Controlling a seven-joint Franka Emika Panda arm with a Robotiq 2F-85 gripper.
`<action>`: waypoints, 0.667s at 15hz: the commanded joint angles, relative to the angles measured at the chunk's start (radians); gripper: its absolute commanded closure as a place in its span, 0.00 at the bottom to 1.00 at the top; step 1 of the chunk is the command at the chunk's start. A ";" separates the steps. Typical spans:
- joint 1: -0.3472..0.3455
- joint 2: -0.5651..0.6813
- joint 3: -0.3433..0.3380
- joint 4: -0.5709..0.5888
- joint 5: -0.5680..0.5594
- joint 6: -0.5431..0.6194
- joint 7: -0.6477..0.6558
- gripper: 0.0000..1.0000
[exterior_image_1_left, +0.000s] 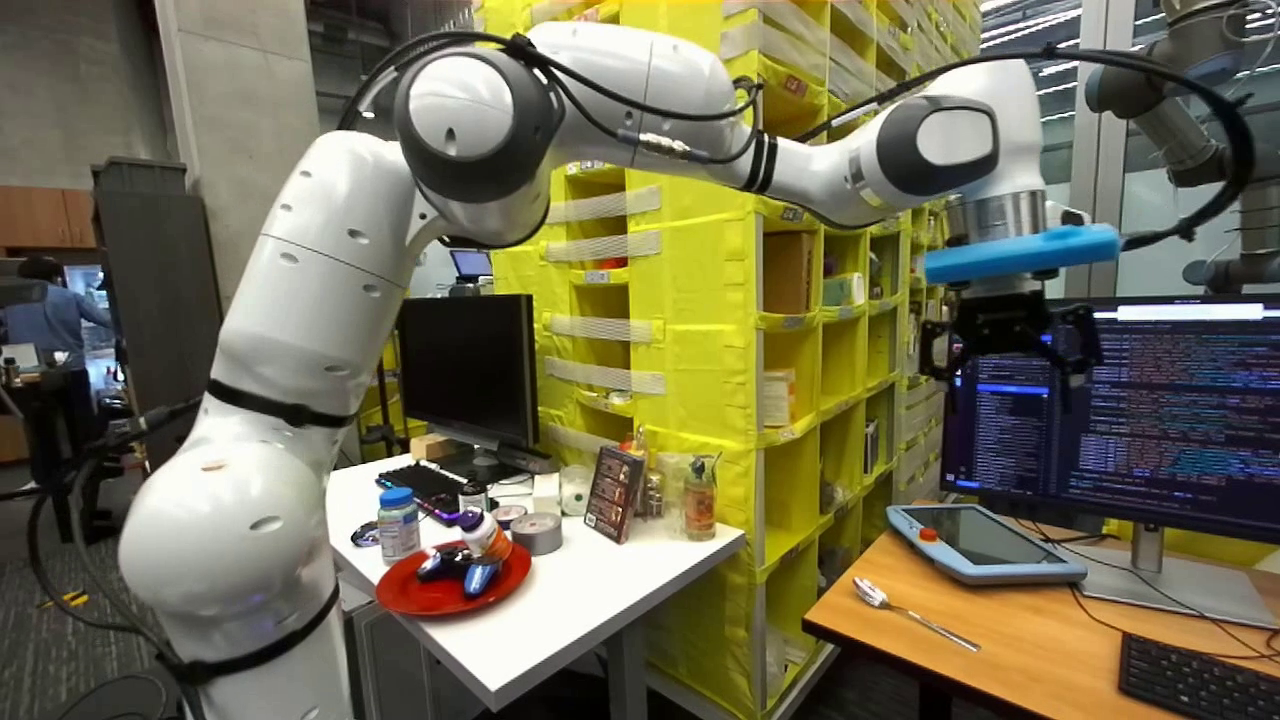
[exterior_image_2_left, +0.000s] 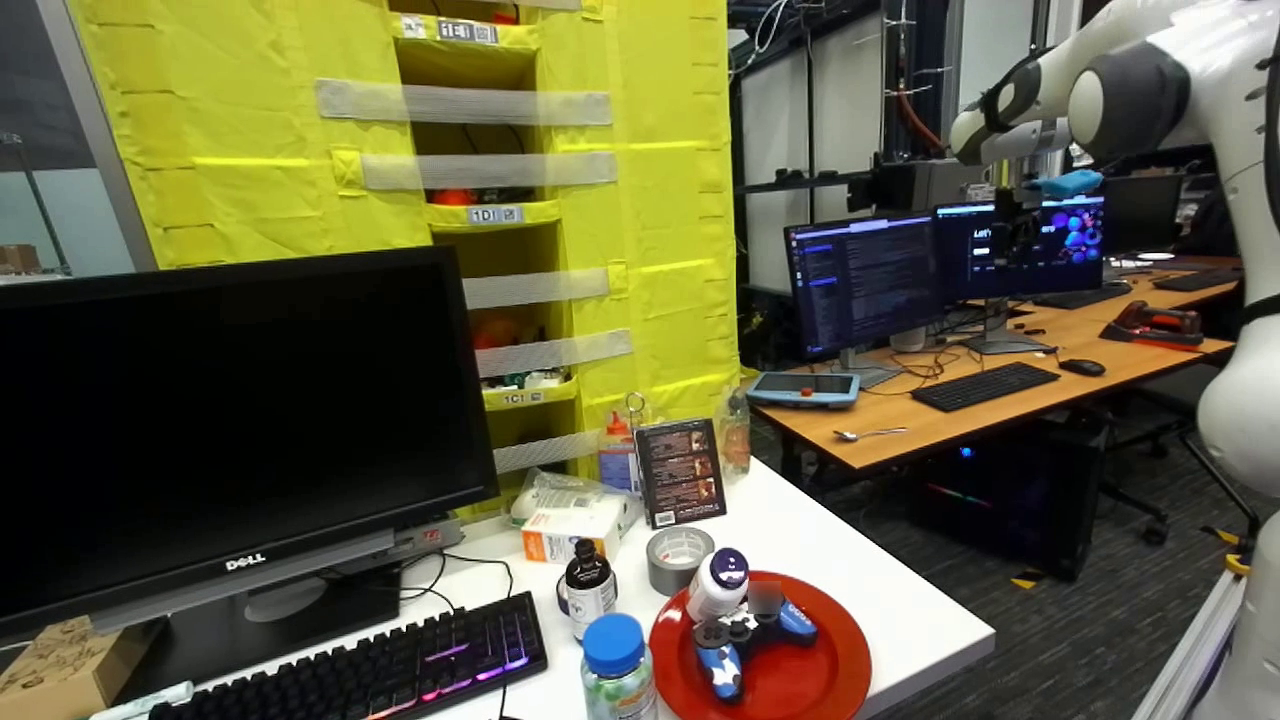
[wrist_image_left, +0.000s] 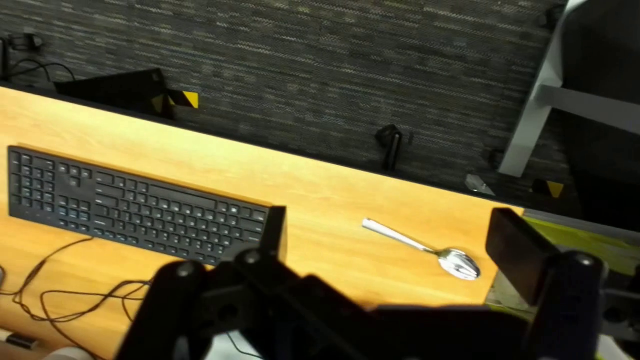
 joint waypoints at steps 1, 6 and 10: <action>-0.151 0.158 0.066 0.238 0.040 -0.016 -0.075 0.00; -0.254 0.328 0.110 0.500 0.080 -0.057 -0.245 0.00; -0.263 0.446 0.124 0.693 0.034 -0.064 -0.343 0.00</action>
